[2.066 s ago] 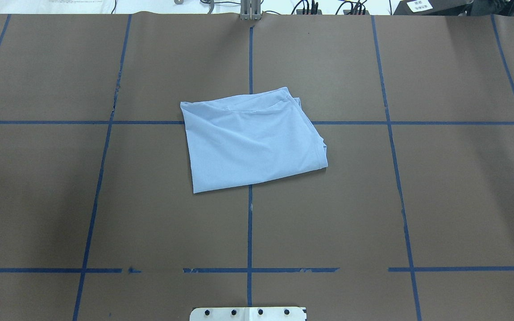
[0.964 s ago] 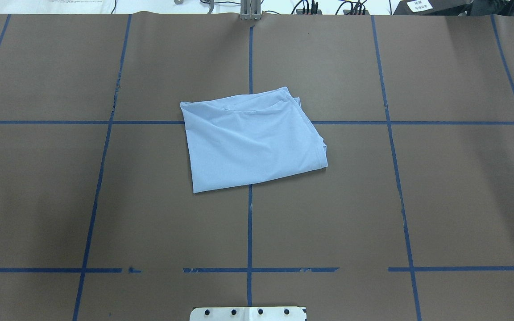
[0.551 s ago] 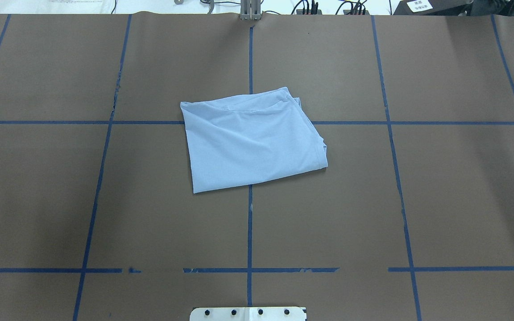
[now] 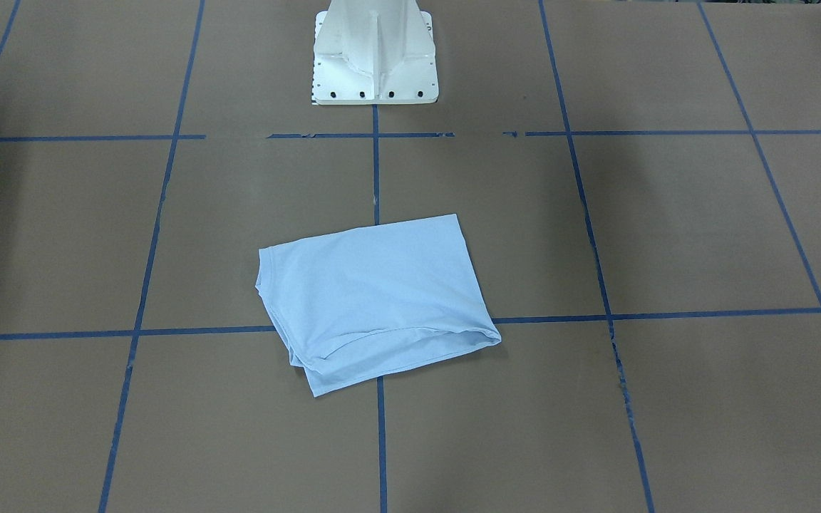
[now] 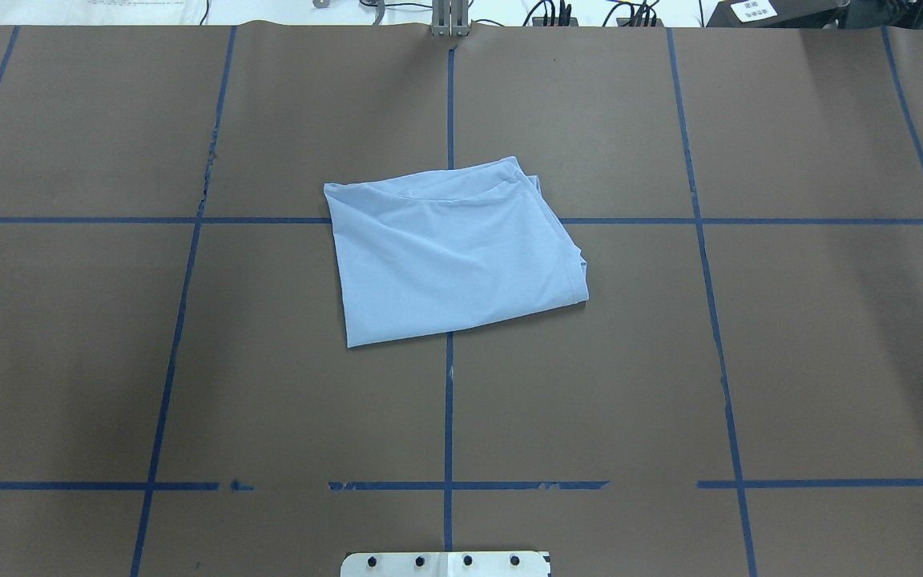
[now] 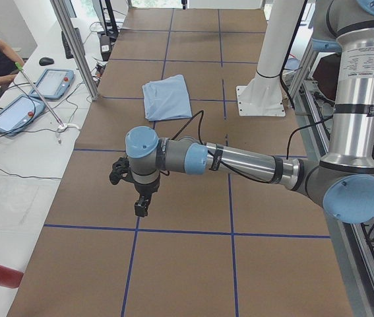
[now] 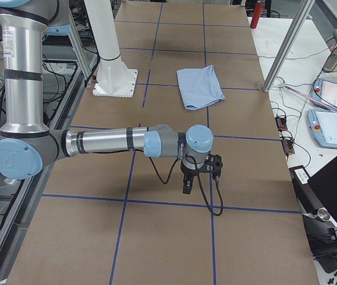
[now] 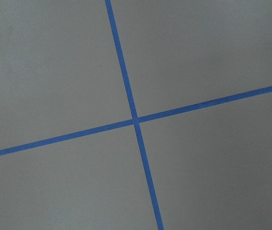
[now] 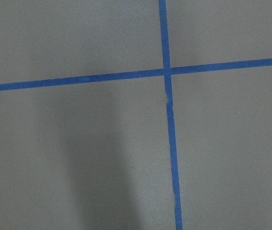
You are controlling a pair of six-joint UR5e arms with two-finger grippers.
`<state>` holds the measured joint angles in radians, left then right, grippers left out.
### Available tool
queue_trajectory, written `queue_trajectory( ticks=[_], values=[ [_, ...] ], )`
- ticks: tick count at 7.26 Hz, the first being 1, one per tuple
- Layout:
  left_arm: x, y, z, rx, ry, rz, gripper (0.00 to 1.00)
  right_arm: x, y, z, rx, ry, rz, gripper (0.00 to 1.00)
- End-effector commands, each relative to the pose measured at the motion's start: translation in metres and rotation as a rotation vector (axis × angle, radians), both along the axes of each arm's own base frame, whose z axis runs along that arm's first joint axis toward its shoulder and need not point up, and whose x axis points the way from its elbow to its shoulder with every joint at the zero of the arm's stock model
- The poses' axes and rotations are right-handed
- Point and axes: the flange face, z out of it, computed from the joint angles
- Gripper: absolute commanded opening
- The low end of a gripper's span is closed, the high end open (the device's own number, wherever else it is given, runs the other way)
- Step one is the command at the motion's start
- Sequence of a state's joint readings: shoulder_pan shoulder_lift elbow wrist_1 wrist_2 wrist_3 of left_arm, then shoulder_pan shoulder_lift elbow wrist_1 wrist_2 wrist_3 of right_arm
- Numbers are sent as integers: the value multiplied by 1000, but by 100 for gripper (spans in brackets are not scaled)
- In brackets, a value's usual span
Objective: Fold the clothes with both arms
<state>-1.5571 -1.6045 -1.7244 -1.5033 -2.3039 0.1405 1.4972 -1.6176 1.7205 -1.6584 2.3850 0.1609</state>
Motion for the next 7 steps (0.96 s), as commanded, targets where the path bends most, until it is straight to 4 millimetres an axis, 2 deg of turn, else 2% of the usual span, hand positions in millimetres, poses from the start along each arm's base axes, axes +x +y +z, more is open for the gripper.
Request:
queue_trajectory(
  ticks=[1,2,3,4,5,7],
  values=[
    [-2,5,13,-28,-12,-3,100,0,0,5,-3,-5,-6,100],
    [0,5,28,-59,-5,0,100,-2,0,6,-6,-3,-9,100],
    [-1,6,49,-98,-3,2,100,-19,-1,6,-11,-2,-40,100],
    [-2,9,59,-118,-3,1,100,-26,-2,4,-9,0,-52,100],
    [-2,10,57,-116,-3,1,100,-26,-2,-3,3,-7,-52,100],
    [-1,9,46,-100,-3,0,100,-26,-3,-2,8,-1,-57,100]
  ],
)
